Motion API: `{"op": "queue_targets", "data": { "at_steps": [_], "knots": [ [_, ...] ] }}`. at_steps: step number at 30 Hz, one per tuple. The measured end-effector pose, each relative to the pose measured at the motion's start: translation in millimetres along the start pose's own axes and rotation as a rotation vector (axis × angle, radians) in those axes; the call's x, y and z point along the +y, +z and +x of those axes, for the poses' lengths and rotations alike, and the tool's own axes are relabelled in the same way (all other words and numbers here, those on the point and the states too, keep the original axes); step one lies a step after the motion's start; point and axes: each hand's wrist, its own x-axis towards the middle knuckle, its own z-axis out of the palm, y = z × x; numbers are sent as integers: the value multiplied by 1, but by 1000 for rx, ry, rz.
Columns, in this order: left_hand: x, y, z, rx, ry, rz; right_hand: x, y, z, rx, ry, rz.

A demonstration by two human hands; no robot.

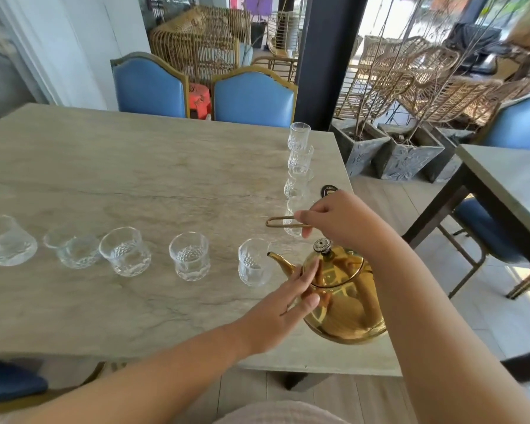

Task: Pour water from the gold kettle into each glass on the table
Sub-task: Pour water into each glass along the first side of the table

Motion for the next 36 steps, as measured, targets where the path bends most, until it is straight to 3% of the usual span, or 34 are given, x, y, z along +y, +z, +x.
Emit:
{"op": "queue_targets", "data": {
  "at_steps": [36],
  "knots": [
    [-1, -8, 12, 39, -8, -53, -16, -2, 24, -98, -25, -95]
  ]
}}
